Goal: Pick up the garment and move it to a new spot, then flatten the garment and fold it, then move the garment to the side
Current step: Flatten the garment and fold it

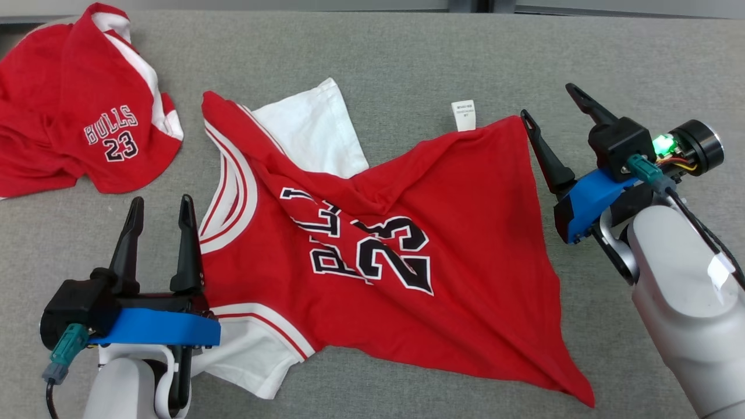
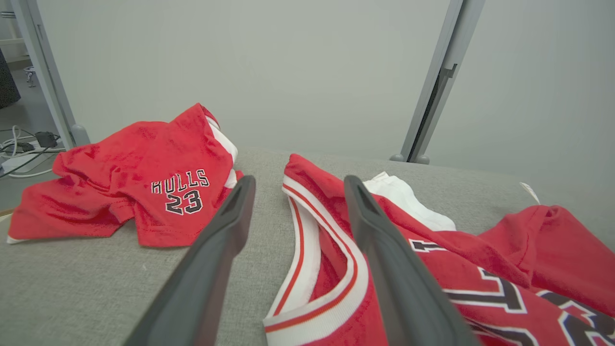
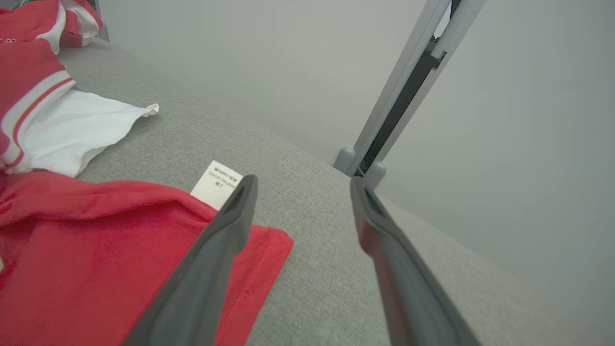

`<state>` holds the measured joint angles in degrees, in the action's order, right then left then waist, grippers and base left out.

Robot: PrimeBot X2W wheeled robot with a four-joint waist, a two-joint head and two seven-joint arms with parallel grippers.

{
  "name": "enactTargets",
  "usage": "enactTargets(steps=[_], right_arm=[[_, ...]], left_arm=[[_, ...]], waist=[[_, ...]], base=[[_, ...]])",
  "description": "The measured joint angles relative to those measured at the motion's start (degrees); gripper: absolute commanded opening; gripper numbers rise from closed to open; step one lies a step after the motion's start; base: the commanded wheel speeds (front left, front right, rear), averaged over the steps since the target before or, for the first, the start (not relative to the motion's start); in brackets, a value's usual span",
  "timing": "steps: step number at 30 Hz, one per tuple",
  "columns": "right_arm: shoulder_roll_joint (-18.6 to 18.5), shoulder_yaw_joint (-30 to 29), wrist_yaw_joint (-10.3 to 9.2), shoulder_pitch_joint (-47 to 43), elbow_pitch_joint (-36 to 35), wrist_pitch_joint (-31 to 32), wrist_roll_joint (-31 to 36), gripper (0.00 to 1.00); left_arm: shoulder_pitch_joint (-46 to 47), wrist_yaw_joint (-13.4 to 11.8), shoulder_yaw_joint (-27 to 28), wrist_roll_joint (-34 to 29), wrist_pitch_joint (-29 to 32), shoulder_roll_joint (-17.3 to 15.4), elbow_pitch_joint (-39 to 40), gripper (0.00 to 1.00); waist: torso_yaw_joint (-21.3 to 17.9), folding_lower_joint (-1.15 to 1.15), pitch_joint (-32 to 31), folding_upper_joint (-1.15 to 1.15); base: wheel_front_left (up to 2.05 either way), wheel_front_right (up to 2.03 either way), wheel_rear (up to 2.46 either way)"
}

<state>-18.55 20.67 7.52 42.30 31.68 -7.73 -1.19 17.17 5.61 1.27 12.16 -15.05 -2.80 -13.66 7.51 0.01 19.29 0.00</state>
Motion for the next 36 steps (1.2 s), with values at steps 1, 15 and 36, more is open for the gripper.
enactTargets(steps=[1, 15, 36], right_arm=[[0.08, 0.18, 0.00, 0.96, 1.81, 0.04, -0.04, 1.00], [0.75, 4.26, -0.01, 9.43, 22.94, 1.19, -3.19, 1.00], [-6.12, 4.91, 0.03, 22.97, 32.11, -3.90, -7.31, 0.00]], left_arm=[[0.15, -0.13, -0.16, 0.20, 0.01, 0.00, -0.02, 1.00], [1.69, -0.92, -1.93, 2.12, 0.00, 0.00, -0.24, 1.00], [2.59, -1.14, -2.25, 2.34, 0.00, 0.00, -0.18, 1.00]], waist=[[0.52, 0.00, 0.36, 0.00], [4.89, 0.00, 4.22, 0.00], [3.66, 0.00, 4.77, 0.00]], base=[[0.00, 0.00, 0.00], [0.00, 0.00, 0.00], [0.00, 0.00, 0.00]])
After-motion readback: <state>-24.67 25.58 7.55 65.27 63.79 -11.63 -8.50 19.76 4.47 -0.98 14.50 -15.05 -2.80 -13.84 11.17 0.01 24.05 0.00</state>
